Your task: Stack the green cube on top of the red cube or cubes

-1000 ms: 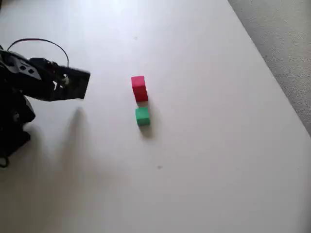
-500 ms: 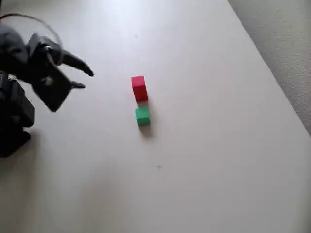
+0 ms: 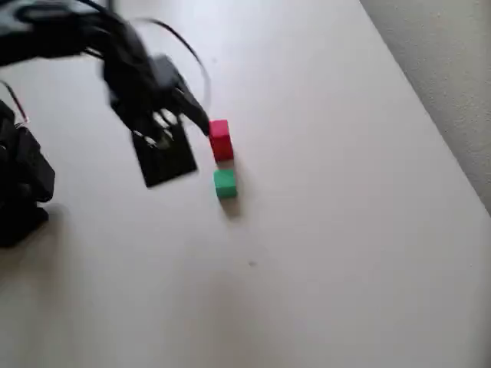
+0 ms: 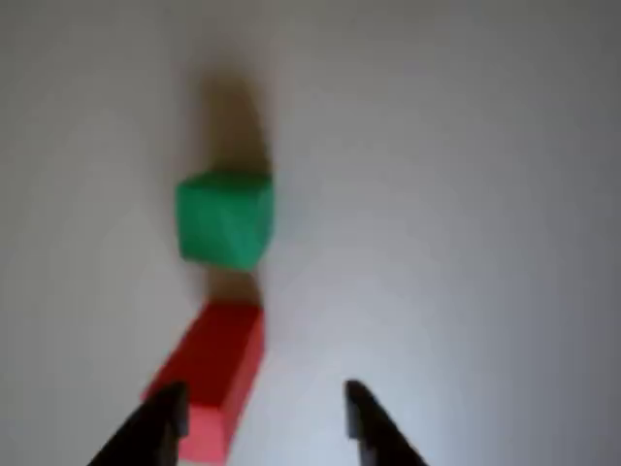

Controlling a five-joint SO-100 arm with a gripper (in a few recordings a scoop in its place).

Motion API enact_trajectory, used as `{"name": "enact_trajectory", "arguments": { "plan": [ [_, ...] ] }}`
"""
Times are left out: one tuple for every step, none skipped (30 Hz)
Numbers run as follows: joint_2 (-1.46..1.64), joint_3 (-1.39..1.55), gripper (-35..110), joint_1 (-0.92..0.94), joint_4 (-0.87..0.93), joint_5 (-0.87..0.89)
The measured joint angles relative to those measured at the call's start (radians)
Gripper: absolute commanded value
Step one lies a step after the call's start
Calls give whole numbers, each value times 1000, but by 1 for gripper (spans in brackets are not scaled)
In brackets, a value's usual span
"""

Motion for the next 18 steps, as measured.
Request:
{"name": "enact_trajectory", "arguments": {
  "plan": [
    [-32, -23, 20, 9, 2, 3],
    [-60, -38, 20, 21, 3, 6],
    [-83, -51, 20, 32, 3, 6],
    [-101, -60, 20, 40, 3, 6],
    [-120, -71, 20, 46, 0, 6],
    [-137, -81, 20, 51, -12, 6],
    [-149, -87, 20, 55, -15, 6],
    [-163, -95, 20, 60, -11, 6],
    [-173, -101, 20, 63, -18, 6],
    [-184, -106, 20, 66, -23, 6],
    [-193, -112, 20, 67, -28, 6],
    [-201, -118, 20, 67, -32, 6],
    [-212, -126, 20, 67, -35, 6],
    [-222, -133, 20, 67, -38, 6],
    [-232, -140, 20, 67, -40, 6],
    [-244, -147, 20, 69, -41, 6],
    [-258, -158, 20, 71, -43, 6],
    [-272, -167, 20, 74, -43, 6]
  ]
}}
